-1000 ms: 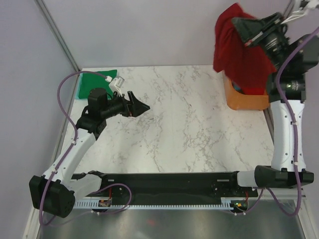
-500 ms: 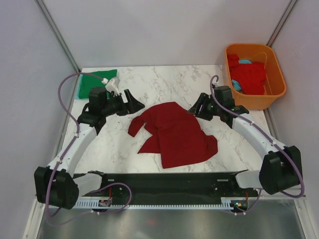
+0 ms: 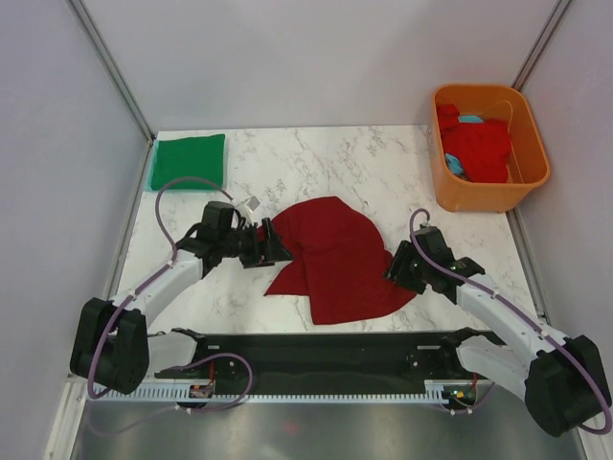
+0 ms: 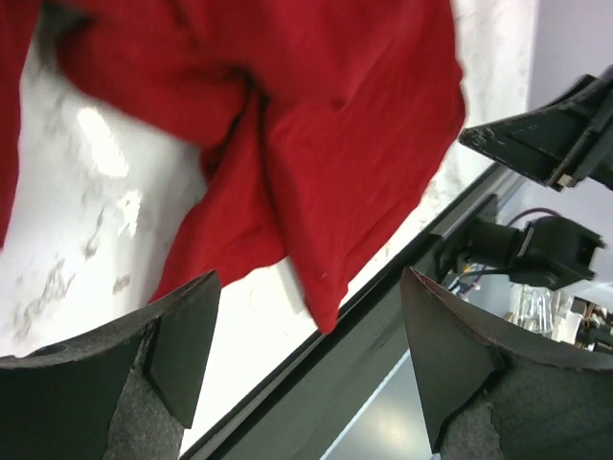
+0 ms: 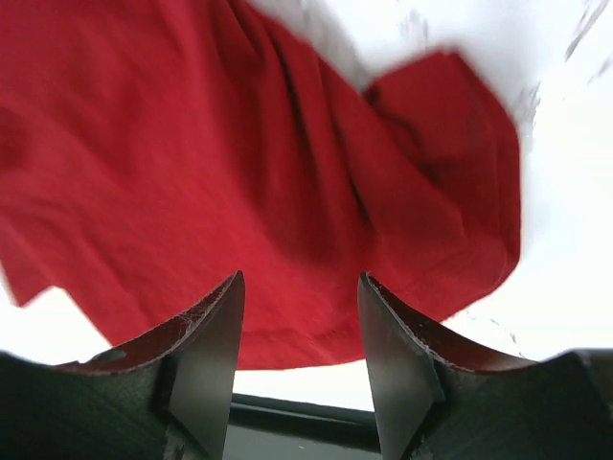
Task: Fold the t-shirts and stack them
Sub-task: Flatten the tshirt out
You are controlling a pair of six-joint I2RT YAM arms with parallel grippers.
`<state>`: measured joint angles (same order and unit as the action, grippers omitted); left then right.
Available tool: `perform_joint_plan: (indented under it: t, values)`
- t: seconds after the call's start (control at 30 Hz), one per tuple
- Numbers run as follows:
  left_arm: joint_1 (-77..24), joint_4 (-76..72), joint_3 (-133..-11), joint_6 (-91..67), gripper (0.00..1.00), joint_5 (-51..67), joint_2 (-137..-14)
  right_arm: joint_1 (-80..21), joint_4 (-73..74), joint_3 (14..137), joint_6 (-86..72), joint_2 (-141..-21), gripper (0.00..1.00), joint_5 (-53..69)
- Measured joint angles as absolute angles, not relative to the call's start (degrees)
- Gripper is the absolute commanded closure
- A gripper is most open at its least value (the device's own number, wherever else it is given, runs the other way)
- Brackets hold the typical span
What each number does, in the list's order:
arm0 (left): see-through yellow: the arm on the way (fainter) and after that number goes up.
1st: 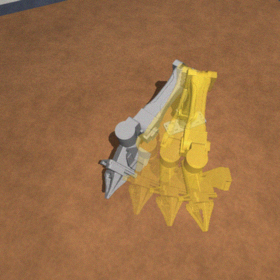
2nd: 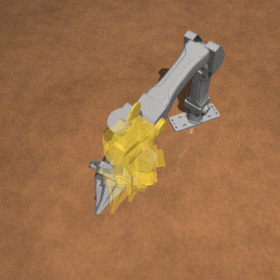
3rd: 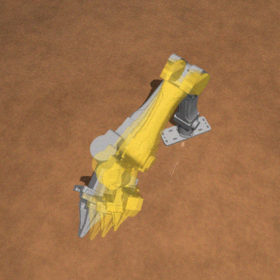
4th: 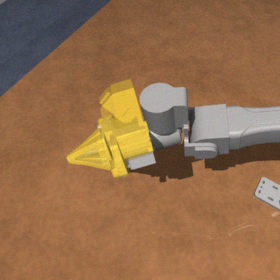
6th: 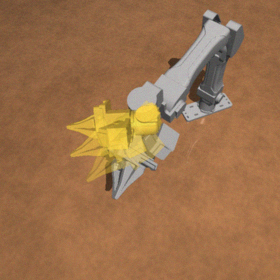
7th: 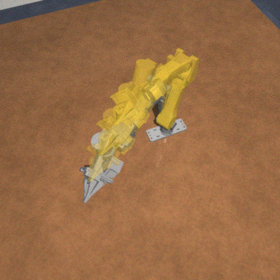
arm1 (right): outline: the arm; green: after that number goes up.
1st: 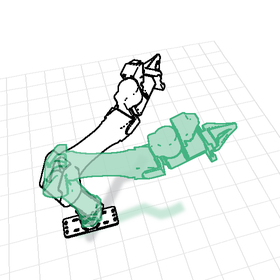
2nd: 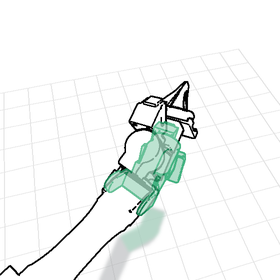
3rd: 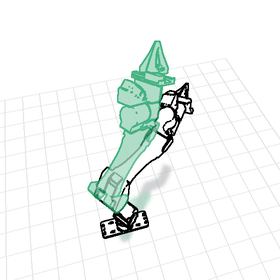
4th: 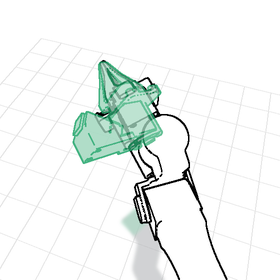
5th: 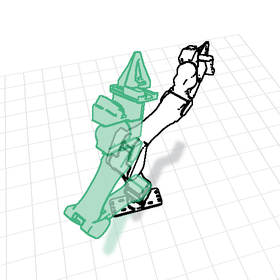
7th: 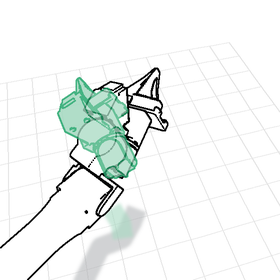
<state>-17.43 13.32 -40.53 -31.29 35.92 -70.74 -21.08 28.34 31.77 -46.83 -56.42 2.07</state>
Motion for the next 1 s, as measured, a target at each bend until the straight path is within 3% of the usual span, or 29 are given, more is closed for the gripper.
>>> perform_joint_plan:
  t: [0.37, 0.67, 0.9, 1.0]
  values:
    - [-18.3, 14.3, -36.4, -38.4, 0.17, 20.3, -69.6, -35.8, 19.7, 26.0, -52.8, -62.3, 0.41, -1.5]
    - [-17.8, 14.5, -35.2, -42.9, 0.14, 10.3, -65.5, -36.1, 11.0, 26.2, -52.5, -67.9, 0.43, -10.7]
    - [-15.0, 14.2, -35.0, -43.7, 0.14, 9.7, -62.9, -23.1, 13.8, 42.2, -40.4, -85.9, 0.46, -20.6]
    - [-14.3, 14.2, -34.9, -43.7, 0.14, 10.7, -64.7, -22.8, 16.7, 51.5, -38.0, -90.5, 0.46, -20.9]
